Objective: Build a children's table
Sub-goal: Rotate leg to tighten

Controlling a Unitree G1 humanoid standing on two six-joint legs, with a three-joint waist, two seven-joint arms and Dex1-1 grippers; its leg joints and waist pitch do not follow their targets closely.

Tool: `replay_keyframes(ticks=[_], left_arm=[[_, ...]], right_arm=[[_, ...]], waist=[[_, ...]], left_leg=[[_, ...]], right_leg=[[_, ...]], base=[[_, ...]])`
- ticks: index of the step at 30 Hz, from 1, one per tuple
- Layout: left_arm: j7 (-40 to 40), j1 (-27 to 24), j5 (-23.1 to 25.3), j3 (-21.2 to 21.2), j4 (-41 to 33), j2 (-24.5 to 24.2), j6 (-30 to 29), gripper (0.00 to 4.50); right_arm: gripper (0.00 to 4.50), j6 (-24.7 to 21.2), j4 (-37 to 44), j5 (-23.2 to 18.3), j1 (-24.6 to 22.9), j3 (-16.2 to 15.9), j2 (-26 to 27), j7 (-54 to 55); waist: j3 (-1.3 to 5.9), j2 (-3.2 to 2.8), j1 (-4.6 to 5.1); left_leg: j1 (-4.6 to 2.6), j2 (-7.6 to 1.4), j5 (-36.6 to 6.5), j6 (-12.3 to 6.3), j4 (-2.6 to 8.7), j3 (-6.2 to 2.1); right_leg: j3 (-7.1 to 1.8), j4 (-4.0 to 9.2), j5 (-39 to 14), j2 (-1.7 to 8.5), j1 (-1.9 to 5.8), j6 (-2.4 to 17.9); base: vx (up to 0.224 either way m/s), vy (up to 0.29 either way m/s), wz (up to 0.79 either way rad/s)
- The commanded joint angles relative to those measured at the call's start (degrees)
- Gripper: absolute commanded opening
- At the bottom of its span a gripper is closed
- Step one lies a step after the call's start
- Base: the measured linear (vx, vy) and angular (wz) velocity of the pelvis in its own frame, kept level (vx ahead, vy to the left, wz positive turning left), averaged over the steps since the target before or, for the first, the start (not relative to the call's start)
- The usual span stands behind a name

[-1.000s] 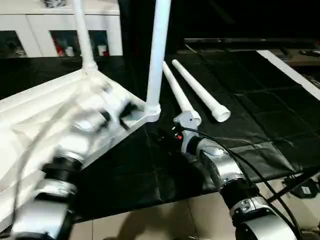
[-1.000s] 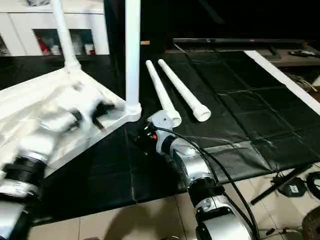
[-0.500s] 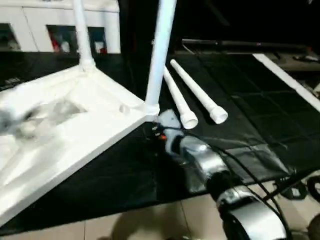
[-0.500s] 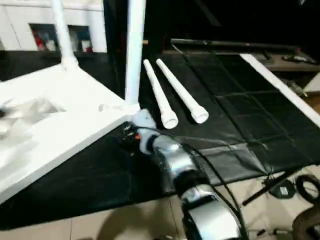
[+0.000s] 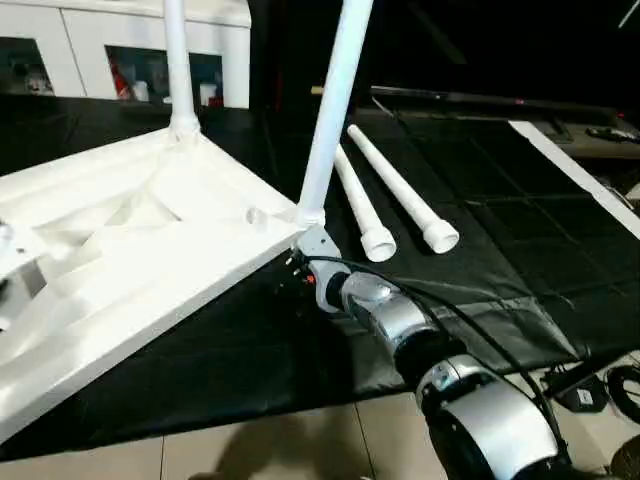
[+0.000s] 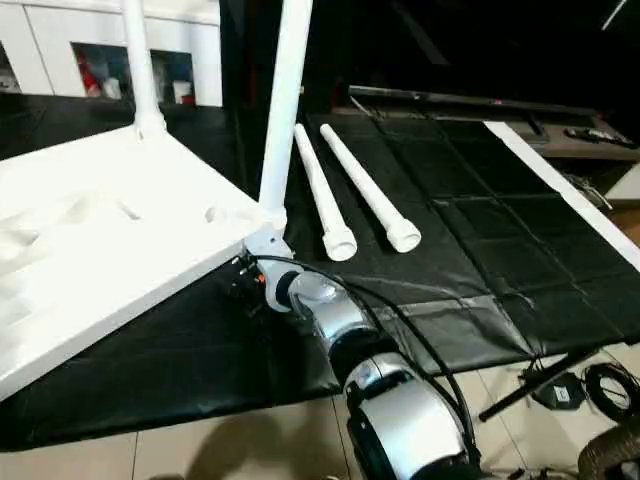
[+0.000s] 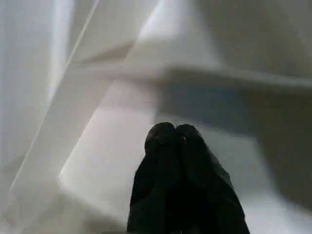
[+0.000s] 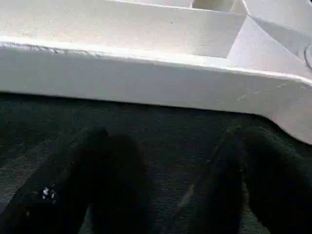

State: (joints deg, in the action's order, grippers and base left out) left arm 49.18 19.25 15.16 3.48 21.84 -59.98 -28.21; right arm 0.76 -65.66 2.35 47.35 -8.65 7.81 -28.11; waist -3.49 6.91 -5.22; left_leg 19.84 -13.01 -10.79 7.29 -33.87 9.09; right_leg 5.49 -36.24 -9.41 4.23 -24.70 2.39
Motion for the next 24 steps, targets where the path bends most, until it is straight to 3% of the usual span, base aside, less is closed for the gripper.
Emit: replay_keyframes(ticks=[1, 5, 7, 8, 14, 19, 22, 23, 24], left_arm=[[7.5, -2.5, -6.9, 1.7, -5.6, 2.8, 0.3, 0.02], [15.5, -5.0, -12.8, 2.3, -13.1, 2.3, 0.7, 0.02], [19.9, -6.4, -16.3, 2.9, -18.1, 1.8, 1.2, 0.02], [22.6, -6.5, -19.0, 3.2, -21.9, 2.4, -1.3, 0.02], [26.2, -5.1, -24.6, 4.8, -28.1, 5.5, -5.1, 0.02], [23.7, -2.0, -21.7, 6.7, -26.2, 9.1, -2.2, 0.02], [15.6, 3.1, -15.5, 7.5, -17.3, 13.7, 3.4, 0.02], [11.5, 6.0, -13.4, 7.5, -12.3, 16.2, 4.7, 0.02], [9.0, 7.7, -12.3, 7.6, -9.6, 17.4, 5.4, 0.02]], right_arm=[[4.50, 0.6, -1.3, -0.3, 1.6, 0.9, 0.8, 0.7], [4.50, 0.9, -2.4, -0.1, 2.0, 1.3, 1.0, 1.0], [4.50, 1.1, -2.8, 0.1, 2.1, 1.4, 1.0, 1.1], [4.50, 1.3, -3.2, 0.0, 2.2, 1.5, 1.0, 1.0], [4.50, 1.9, -3.9, -0.2, 2.7, 1.6, 1.4, 0.4], [4.50, 2.8, -4.0, -0.1, 3.1, 1.6, 1.8, -0.6], [4.50, 3.3, -4.2, 0.0, 3.5, 2.1, 1.6, 0.1], [4.50, 3.7, -4.2, -0.3, 3.8, 2.7, 1.4, 0.6], [4.50, 4.0, -4.1, -0.4, 4.0, 3.0, 1.2, 0.9]], waist=[[3.59, -3.25, 0.18], [3.49, -3.22, 0.11], [3.23, -3.16, 0.44], [3.04, -3.26, 0.56], [3.14, -3.35, 0.77], [3.52, -3.36, 0.83], [3.73, -3.26, 0.70], [3.67, -3.34, 0.68], [3.61, -3.43, 0.39]], left_leg=[[-0.71, -0.64, -14.9, 3.77, 4.75, 0.21], [-0.74, -0.50, -15.9, 3.90, 4.80, 0.30], [-0.52, -0.56, -18.3, 4.05, 5.02, 0.10], [-0.73, -0.49, -19.6, 3.95, 5.04, 0.10], [-0.89, -0.47, -20.0, 4.24, 4.99, 0.06], [-0.51, -0.37, -16.7, 4.18, 4.81, 0.11], [-0.65, -0.23, -14.8, 3.75, 4.50, 0.36], [-0.36, -0.18, -14.4, 3.61, 4.59, 0.25], [-0.70, -0.11, -15.3, 3.76, 4.42, 0.34]], right_leg=[[-3.74, 3.54, -11.5, 4.17, 3.26, 11.1], [-3.65, 3.51, -11.5, 3.83, 3.20, 11.2], [-3.70, 3.86, -15.4, 3.96, 3.42, 10.3], [-3.71, 4.17, -17.8, 3.86, 3.14, 9.7], [-3.71, 4.12, -18.1, 3.71, 3.28, 9.7], [-3.72, 3.64, -14.5, 3.62, 3.78, 10.0], [-3.83, 3.70, -13.2, 3.54, 3.87, 9.7], [-3.79, 3.75, -13.3, 3.55, 4.03, 9.6], [-3.77, 4.02, -15.5, 3.44, 3.77, 8.8]], base=[[0.000, 0.000, 0.00], [0.000, 0.000, 0.00], [0.000, 0.000, 0.00], [0.000, 0.000, 0.00], [0.000, 0.000, 0.00], [0.000, 0.000, 0.00], [0.000, 0.000, 0.00], [0.000, 0.000, 0.00], [0.000, 0.000, 0.00]])
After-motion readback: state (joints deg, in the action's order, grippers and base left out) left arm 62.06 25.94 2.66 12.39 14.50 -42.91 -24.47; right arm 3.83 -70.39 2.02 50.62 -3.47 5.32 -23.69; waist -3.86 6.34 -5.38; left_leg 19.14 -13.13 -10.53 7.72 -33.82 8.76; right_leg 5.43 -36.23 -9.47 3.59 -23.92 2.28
